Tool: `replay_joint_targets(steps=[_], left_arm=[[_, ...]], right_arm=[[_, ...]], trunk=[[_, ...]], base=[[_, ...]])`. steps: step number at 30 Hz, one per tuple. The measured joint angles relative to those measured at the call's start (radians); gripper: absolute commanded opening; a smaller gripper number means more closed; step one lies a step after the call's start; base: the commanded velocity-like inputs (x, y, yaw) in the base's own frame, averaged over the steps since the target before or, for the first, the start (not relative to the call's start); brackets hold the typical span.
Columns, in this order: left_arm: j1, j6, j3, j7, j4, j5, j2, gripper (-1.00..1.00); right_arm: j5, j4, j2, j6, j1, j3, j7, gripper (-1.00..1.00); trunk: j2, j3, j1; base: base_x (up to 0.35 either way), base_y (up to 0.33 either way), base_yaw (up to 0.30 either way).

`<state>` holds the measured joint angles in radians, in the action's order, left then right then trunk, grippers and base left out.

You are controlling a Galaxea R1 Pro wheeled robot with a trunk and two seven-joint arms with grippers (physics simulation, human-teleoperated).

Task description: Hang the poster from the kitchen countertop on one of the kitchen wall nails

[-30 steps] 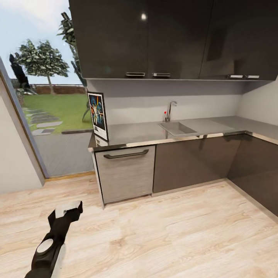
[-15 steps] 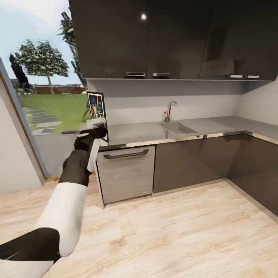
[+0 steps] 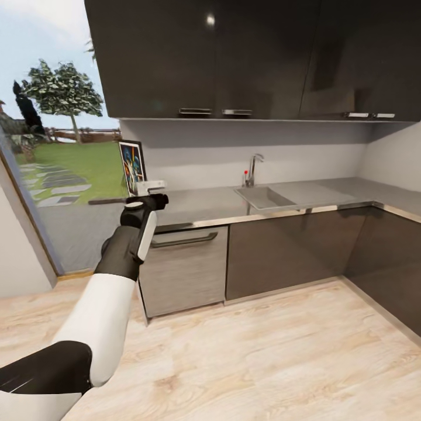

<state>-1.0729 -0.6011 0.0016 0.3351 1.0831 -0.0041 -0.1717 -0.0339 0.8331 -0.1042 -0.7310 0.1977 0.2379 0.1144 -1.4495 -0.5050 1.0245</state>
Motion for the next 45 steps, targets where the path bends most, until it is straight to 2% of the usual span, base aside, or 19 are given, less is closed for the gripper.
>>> replay_joint_targets(steps=[9, 13, 17, 19, 32, 45], left_arm=[[0.000, 0.024, 0.012, 0.010, -0.020, -0.003, 0.016, 1.00], [0.000, 0.027, 0.023, 0.094, -0.018, -0.003, 0.025, 1.00], [0.000, 0.028, 0.025, 0.138, -0.015, -0.003, 0.028, 1.00], [0.000, 0.028, 0.026, 0.151, -0.013, -0.003, 0.035, 1.00], [0.000, 0.028, 0.027, 0.163, -0.007, -0.003, 0.066, 1.00], [0.000, 0.025, 0.026, 0.157, -0.010, 0.000, 0.070, 1.00]], right_arm=[[0.000, -0.009, 0.001, 0.000, 0.000, 0.000, 0.000, 1.00], [0.000, -0.012, 0.001, 0.000, 0.000, 0.000, -0.001, 1.00], [-0.001, -0.012, 0.003, 0.000, 0.000, -0.001, -0.001, 1.00], [-0.002, -0.012, 0.012, 0.000, 0.000, -0.001, 0.000, 1.00], [-0.003, -0.012, 0.023, 0.000, 0.000, -0.001, -0.001, 1.00], [-0.005, -0.025, 0.023, 0.000, 0.000, -0.002, -0.003, 1.00]], trunk=[[0.000, 0.000, 0.000], [0.000, 0.000, 0.000], [0.000, 0.001, 0.000], [0.000, 0.001, 0.000], [0.000, 0.002, 0.000], [0.000, 0.002, 0.000]], base=[[0.276, -0.223, 0.000], [0.261, -0.216, 0.008], [0.131, -0.112, 0.136], [0.038, -0.032, 0.241], [0.006, -0.005, 0.259], [0.146, -0.060, 0.022]])
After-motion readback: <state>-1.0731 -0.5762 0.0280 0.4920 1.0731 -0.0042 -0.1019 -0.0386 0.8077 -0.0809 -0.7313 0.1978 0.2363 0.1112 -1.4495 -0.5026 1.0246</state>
